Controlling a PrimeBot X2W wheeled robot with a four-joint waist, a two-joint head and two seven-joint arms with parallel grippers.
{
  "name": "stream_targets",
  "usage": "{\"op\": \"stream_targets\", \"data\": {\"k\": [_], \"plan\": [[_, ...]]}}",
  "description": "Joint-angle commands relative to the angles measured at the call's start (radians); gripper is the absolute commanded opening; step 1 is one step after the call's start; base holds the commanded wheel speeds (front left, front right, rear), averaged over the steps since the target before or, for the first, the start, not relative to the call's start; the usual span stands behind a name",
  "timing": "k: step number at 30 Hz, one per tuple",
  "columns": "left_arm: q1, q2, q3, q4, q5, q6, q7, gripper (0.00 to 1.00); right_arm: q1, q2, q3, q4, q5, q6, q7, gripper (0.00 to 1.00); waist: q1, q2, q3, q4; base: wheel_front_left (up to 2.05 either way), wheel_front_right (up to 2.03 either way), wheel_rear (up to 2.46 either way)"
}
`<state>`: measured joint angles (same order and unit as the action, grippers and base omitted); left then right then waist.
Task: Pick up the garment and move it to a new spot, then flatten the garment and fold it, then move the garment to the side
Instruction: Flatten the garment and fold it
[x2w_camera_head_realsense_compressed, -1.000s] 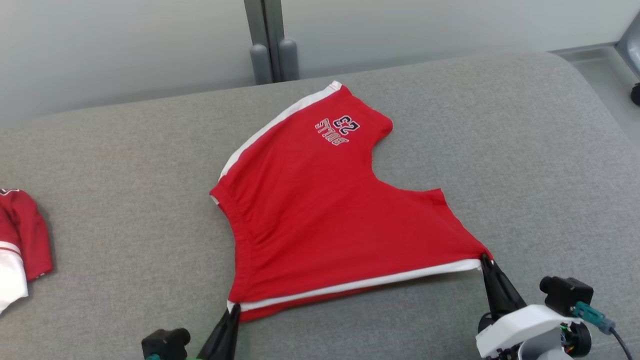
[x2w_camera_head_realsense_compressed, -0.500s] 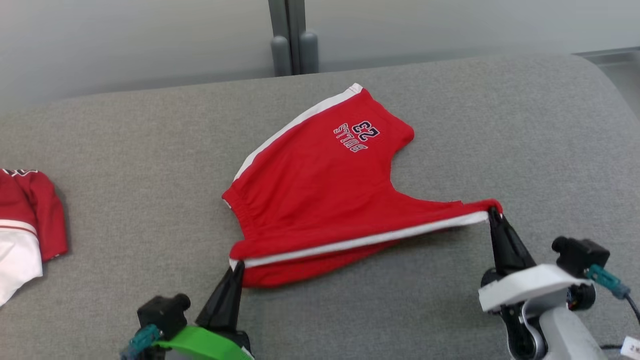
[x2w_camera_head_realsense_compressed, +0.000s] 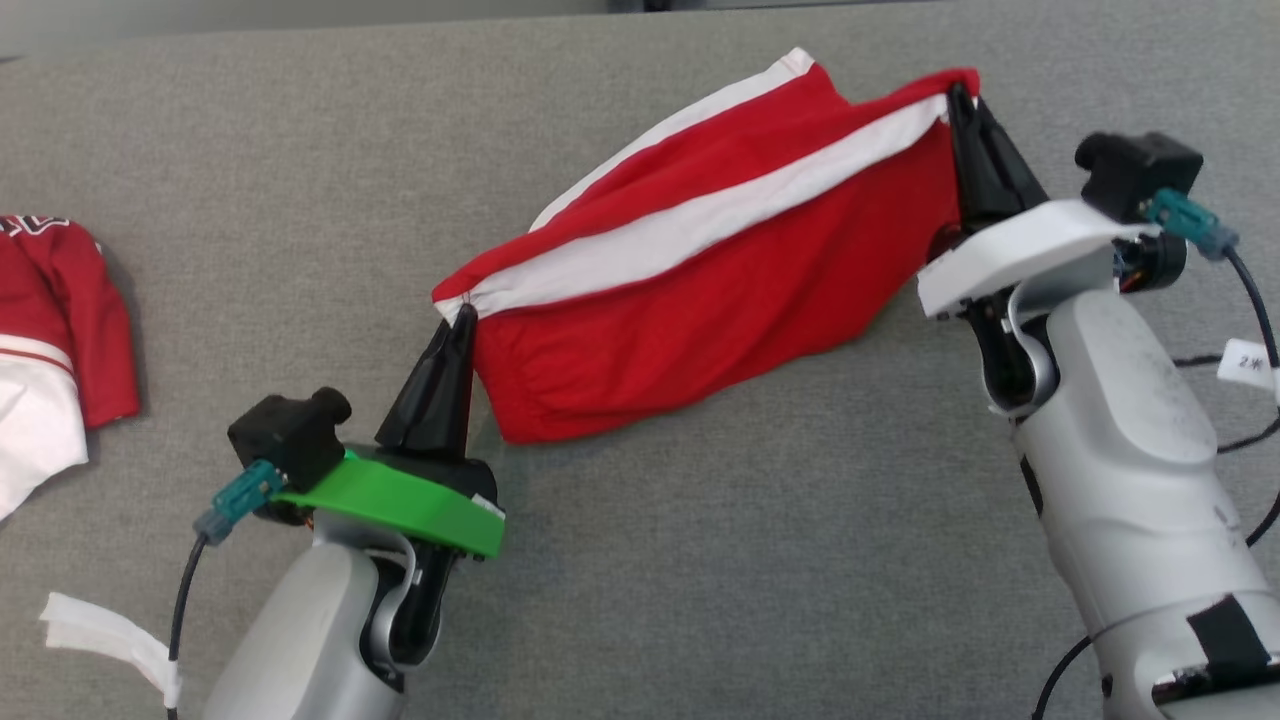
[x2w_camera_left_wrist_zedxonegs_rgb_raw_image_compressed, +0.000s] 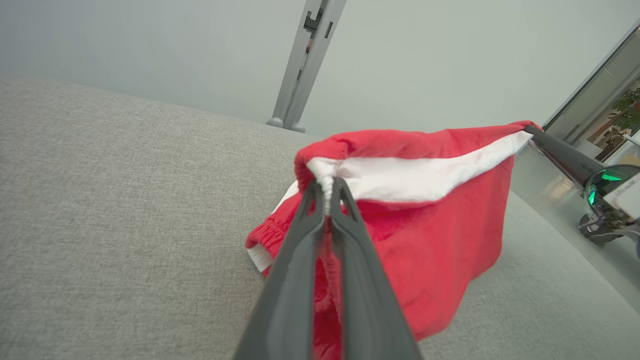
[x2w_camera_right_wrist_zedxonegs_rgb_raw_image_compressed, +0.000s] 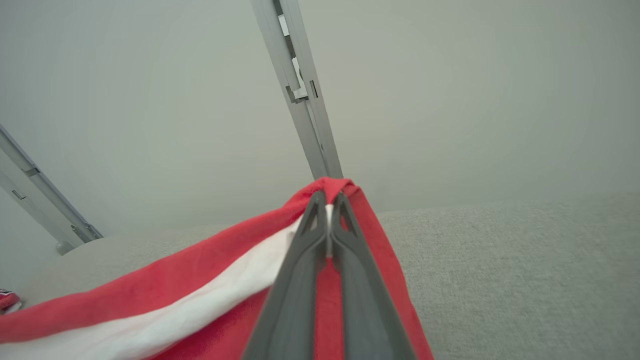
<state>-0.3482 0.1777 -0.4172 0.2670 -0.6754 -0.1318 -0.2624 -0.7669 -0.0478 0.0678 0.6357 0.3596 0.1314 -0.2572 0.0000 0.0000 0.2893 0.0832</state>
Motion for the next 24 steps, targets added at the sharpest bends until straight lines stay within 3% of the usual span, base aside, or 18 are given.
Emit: {"op": "stream_targets", "data": {"k": [1,11,12,13,14,15,24], "plan": [[-0.039,0.002,-0.002,0.009,-0.007,0.003,-0.004,0.00,-0.050,-0.005,0.002,0.033,-0.023,-0.001,-0.002,0.00,0.0000,0.0000,0.082,0.067,0.00,0.00,0.00],[-0.203,-0.013,-0.032,0.058,-0.049,0.003,-0.004,0.00,-0.334,-0.006,-0.049,0.304,-0.195,-0.001,-0.007,0.00,0.0000,0.0000,0.200,0.117,0.00,0.00,0.00],[-0.214,-0.016,-0.031,0.062,-0.049,0.003,-0.004,0.27,-0.351,-0.006,-0.060,0.321,-0.216,-0.001,-0.008,0.00,0.0000,0.0000,0.209,0.118,0.00,0.00,0.00],[-0.220,-0.018,-0.032,0.067,-0.051,0.003,-0.004,0.75,-0.363,-0.006,-0.075,0.328,-0.233,-0.001,-0.008,0.26,0.0000,0.0000,0.214,0.119,0.00,0.00,0.00],[-0.223,-0.020,-0.033,0.073,-0.054,0.003,-0.004,1.00,-0.371,-0.007,-0.093,0.331,-0.262,-0.001,-0.008,0.74,0.0000,0.0000,0.219,0.120,0.00,0.00,0.00],[-0.227,-0.023,-0.031,0.074,-0.052,0.003,-0.004,1.00,-0.373,-0.006,-0.102,0.331,-0.279,-0.001,-0.009,1.00,0.0000,0.0000,0.222,0.121,0.00,0.00,0.00],[-0.165,-0.050,0.037,0.088,-0.007,0.002,-0.002,1.00,-0.292,-0.006,-0.156,0.275,-0.386,-0.001,-0.009,1.00,0.0000,0.0000,0.211,0.119,0.00,0.00,0.00]]}}
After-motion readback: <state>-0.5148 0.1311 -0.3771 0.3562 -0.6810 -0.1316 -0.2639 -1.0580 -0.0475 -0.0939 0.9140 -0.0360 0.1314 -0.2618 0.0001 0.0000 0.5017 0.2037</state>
